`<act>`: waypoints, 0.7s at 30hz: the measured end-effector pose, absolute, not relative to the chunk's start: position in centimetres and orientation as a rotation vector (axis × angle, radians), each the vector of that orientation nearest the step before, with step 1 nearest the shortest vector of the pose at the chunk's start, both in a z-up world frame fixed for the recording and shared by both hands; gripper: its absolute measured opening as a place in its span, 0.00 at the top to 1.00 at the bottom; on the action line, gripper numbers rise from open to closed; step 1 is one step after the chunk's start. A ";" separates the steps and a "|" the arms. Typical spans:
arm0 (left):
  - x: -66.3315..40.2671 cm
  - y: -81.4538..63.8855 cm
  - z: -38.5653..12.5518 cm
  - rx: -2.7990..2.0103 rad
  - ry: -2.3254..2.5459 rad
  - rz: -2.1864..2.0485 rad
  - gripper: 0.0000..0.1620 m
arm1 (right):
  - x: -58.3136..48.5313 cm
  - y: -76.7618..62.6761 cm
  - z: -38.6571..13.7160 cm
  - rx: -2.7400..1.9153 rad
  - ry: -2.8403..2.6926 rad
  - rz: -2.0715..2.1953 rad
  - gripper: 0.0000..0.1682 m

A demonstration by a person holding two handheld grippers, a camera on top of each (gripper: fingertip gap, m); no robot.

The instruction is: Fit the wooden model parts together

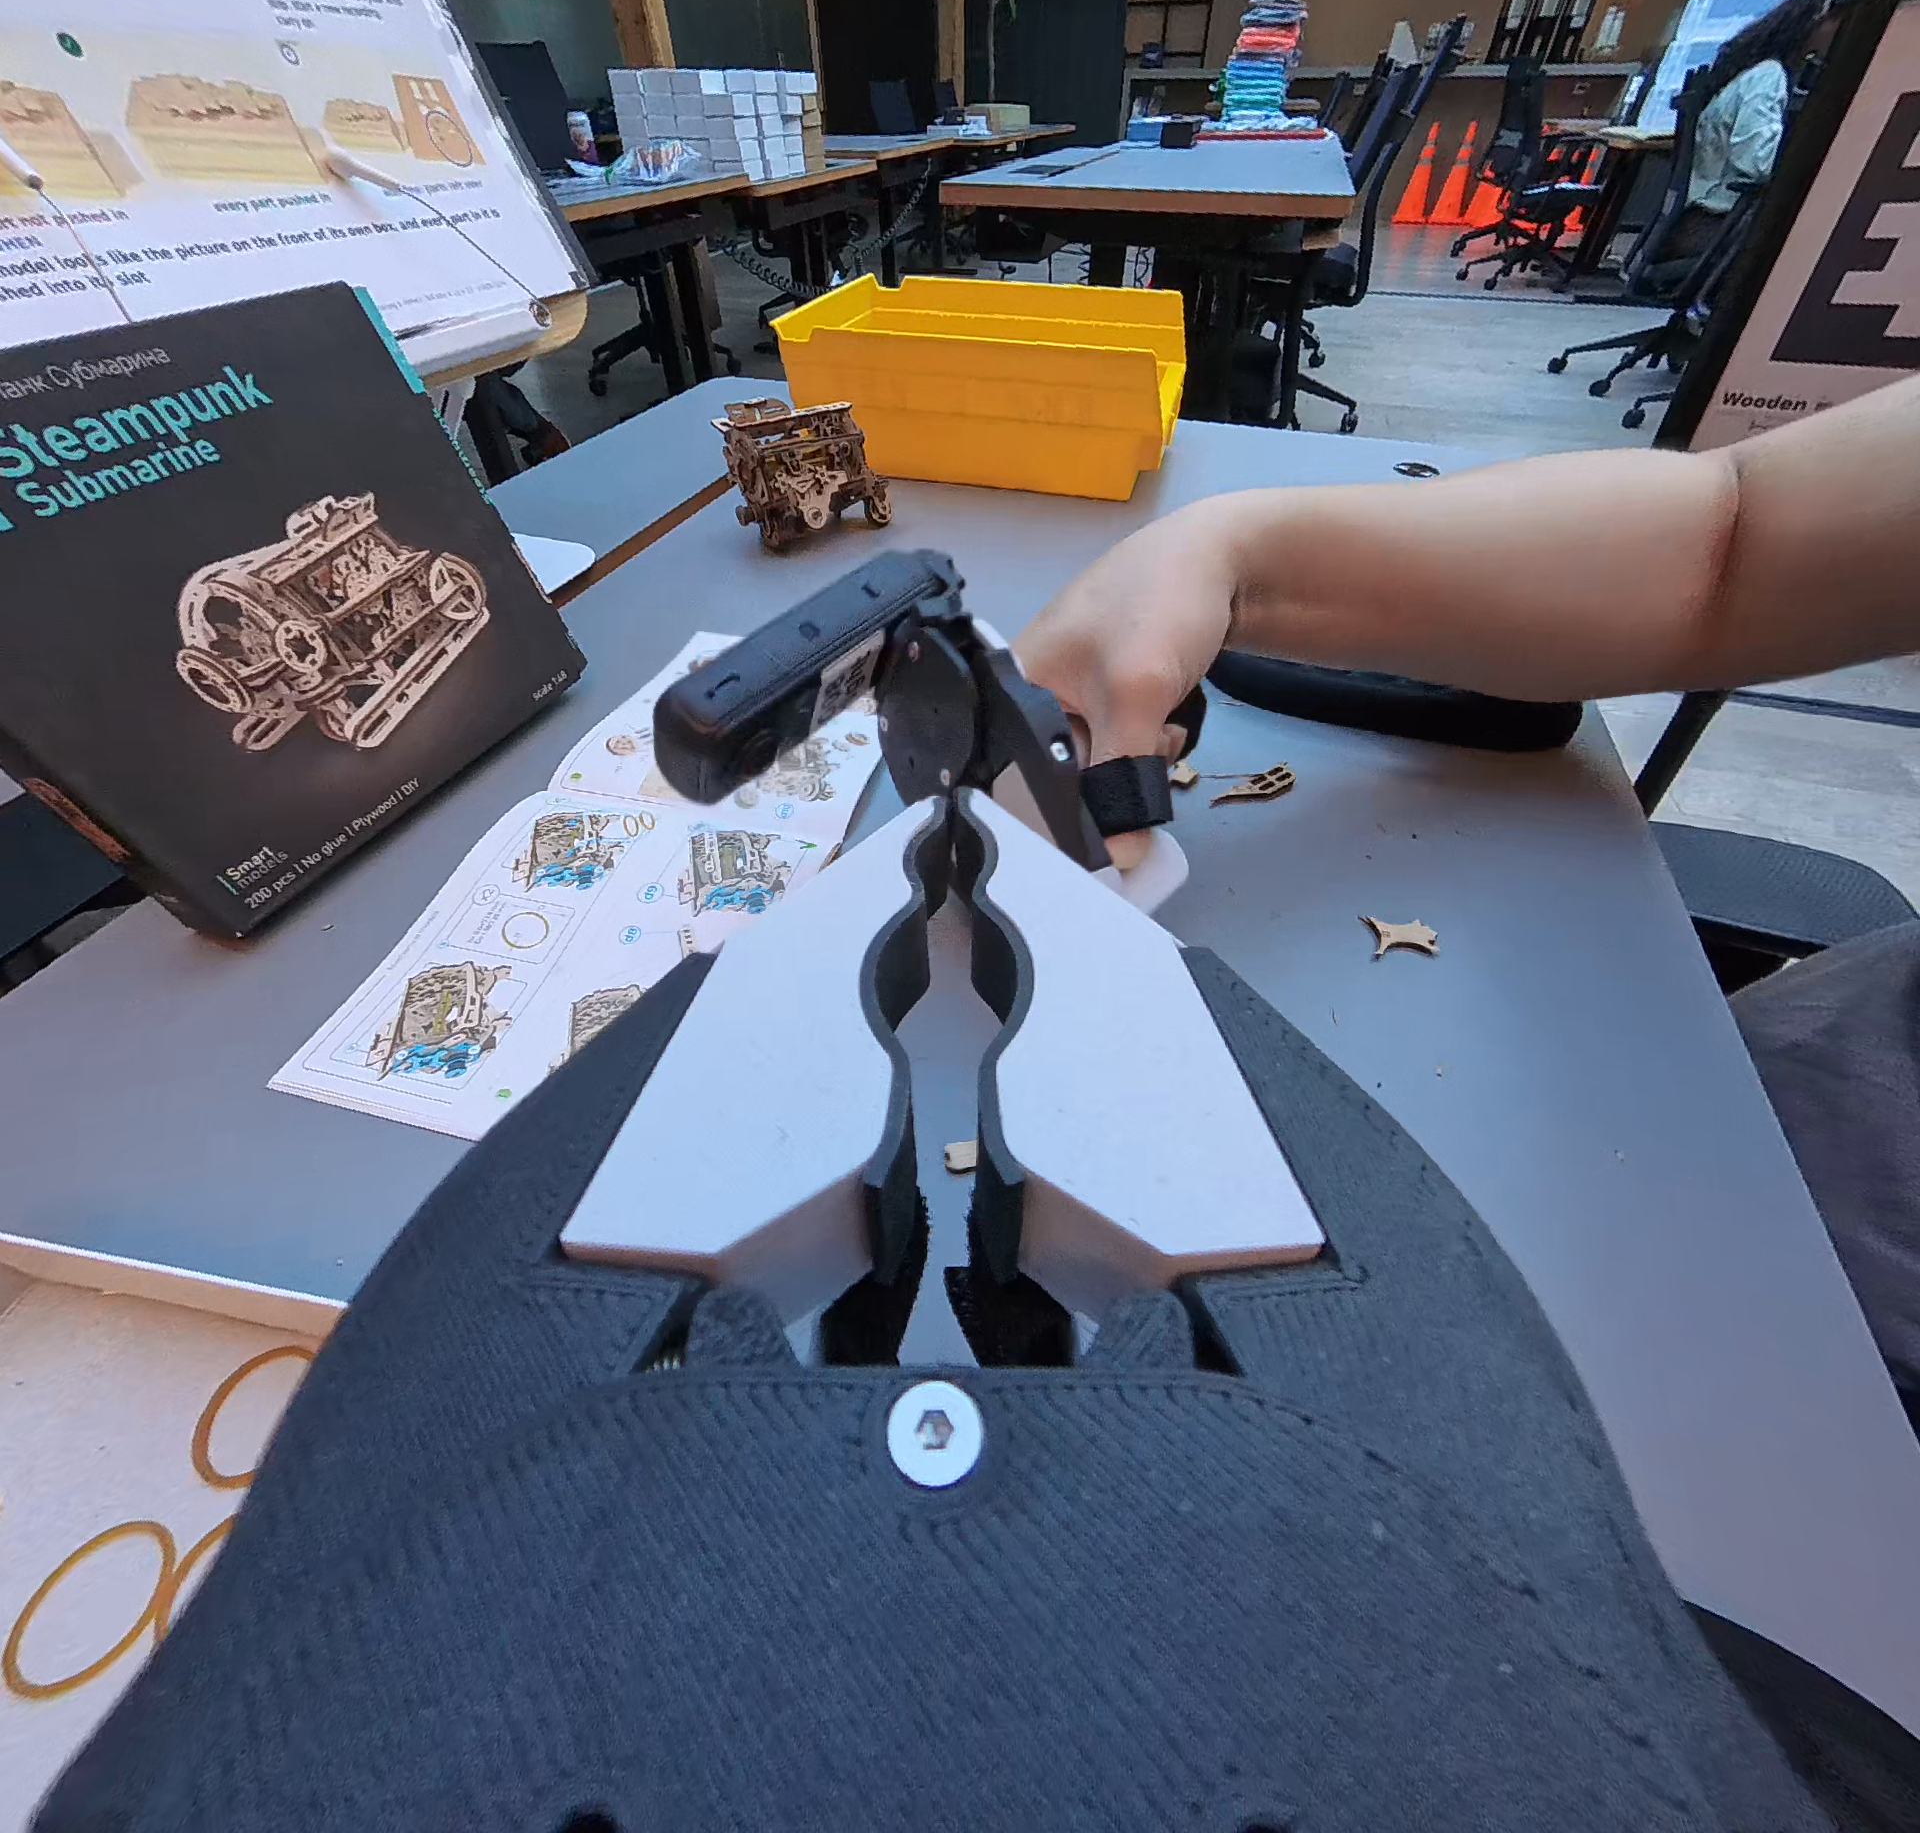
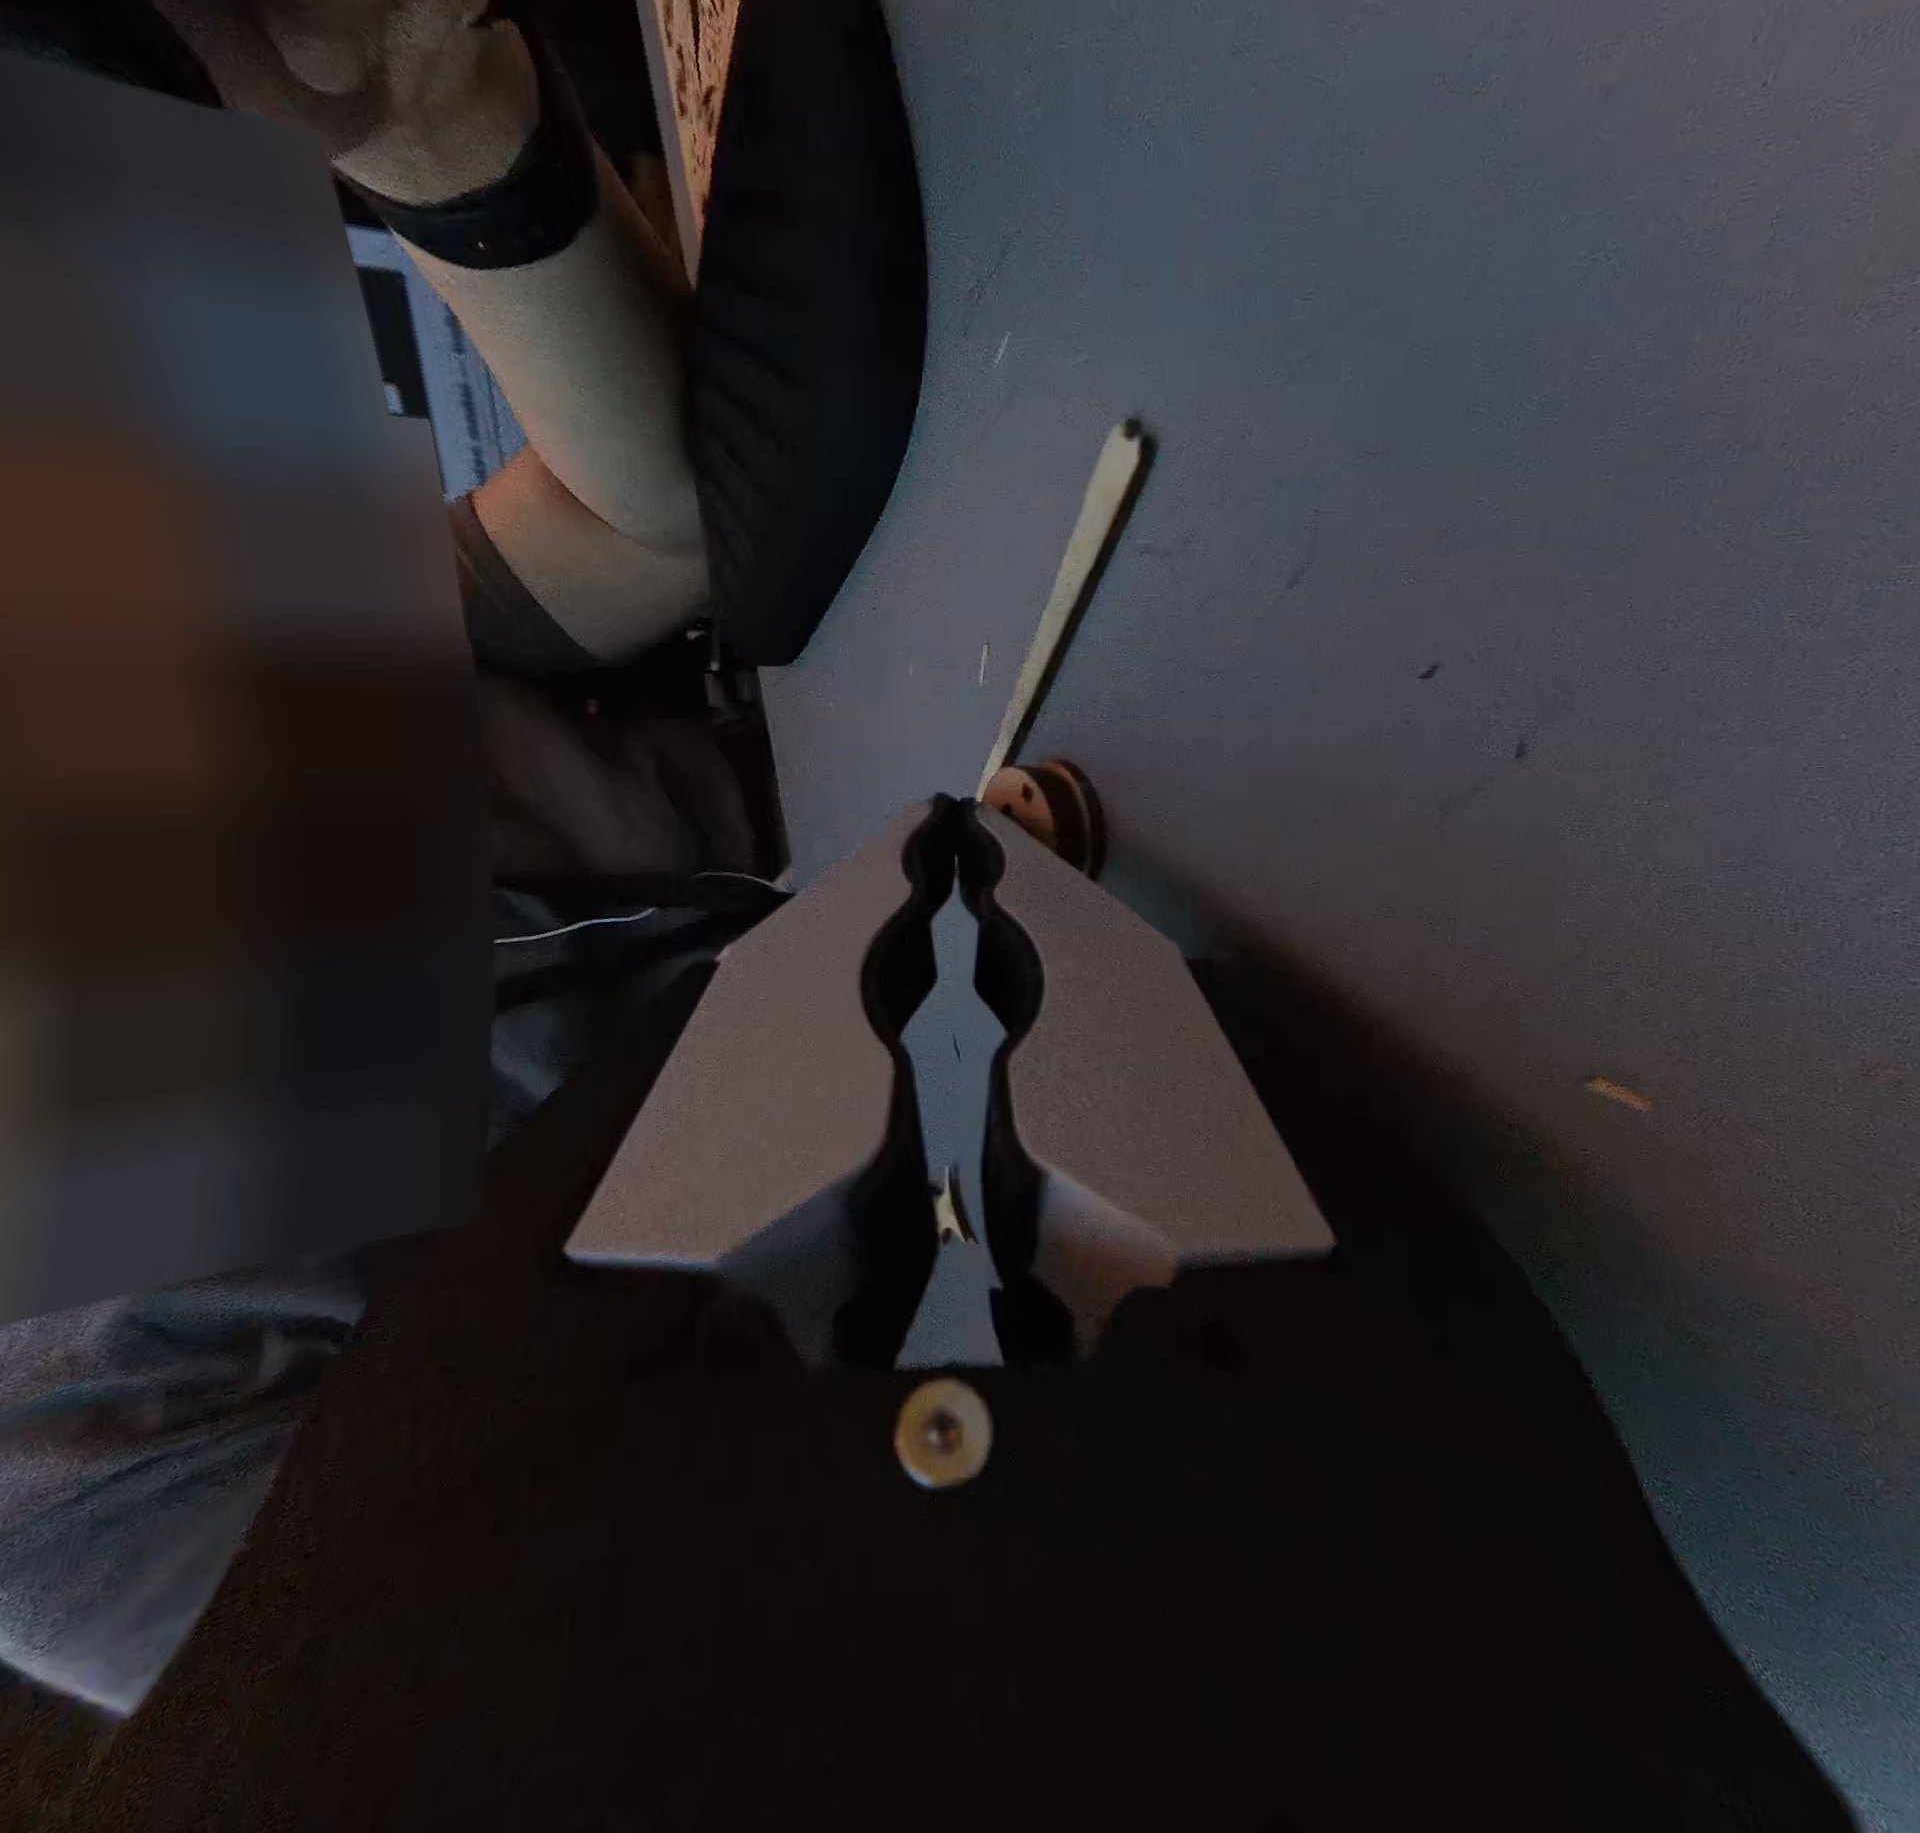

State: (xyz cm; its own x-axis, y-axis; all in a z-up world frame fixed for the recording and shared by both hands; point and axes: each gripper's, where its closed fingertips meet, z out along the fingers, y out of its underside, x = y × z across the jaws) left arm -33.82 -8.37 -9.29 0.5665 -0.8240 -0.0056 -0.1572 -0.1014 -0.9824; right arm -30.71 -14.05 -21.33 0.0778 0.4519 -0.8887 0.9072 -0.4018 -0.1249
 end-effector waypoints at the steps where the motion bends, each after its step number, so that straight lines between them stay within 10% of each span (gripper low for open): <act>1: -33.9 -8.4 -9.3 -1.601 0.849 -0.684 1.00 | -31.1 -14.6 -19.6 1.832 1.409 -1.379 1.00; 21: -34.4 -8.1 -9.2 -1.593 0.823 -0.707 1.00 | -32.0 -16.5 -16.1 1.675 1.454 -1.565 1.00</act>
State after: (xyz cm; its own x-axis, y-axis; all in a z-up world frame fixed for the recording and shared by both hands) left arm -34.38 -8.12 -9.23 0.5726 -0.8198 0.0088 -0.1325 -0.1031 -0.9858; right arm -31.96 -16.53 -16.07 -0.1833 0.3927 -0.9012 0.8700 -0.3621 -0.3347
